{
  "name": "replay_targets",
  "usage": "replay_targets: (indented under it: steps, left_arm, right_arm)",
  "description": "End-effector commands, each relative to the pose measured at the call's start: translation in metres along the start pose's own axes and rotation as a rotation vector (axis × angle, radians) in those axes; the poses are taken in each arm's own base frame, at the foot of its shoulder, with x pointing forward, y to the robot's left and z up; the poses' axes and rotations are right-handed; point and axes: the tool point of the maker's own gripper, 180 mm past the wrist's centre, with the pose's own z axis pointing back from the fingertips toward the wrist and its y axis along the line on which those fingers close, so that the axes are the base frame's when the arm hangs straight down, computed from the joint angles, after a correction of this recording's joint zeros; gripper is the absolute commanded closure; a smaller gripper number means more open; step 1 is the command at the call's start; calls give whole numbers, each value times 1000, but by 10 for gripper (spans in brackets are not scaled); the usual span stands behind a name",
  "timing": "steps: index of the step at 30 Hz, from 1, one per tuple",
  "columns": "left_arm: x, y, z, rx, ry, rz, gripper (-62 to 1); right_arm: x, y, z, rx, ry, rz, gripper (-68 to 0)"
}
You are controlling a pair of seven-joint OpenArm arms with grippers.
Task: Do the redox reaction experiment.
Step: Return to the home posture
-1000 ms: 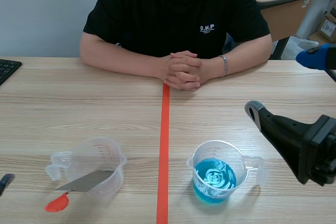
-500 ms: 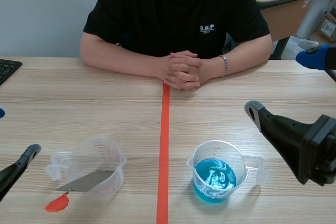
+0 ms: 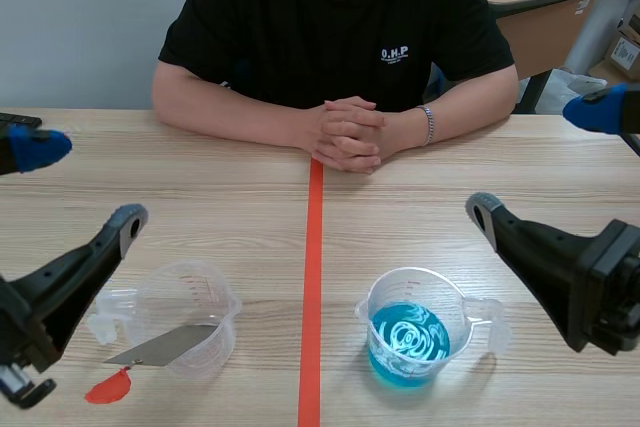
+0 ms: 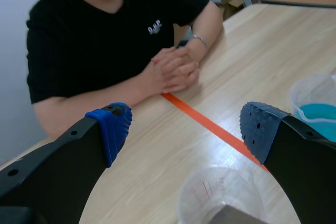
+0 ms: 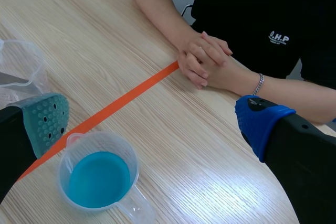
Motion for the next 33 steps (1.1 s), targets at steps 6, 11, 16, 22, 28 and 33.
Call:
replay_targets:
  steps: [6,11,16,22,28,33]
  left_arm:
    - [10,-4,-9,-27,-44,37,-456]
    - [7,-15,-12,-61,-27,63,-456]
    - [4,-19,-13,-72,-13,68,-456]
    - [2,-19,-13,-71,-7,68,-456]
    - [-4,-19,-12,-72,28,67,-456]
    - [-4,-19,-12,-72,28,68,-457]
  right_arm:
    - [9,0,-2,2,-33,4,-679]
    - [10,0,-2,2,-33,4,-679]
    - [10,0,-2,2,-37,4,-679]
    - [11,0,-2,2,-39,0,-679]
    - [12,0,-2,1,-45,-1,-679]
    - [16,0,-1,1,-71,-3,-679]
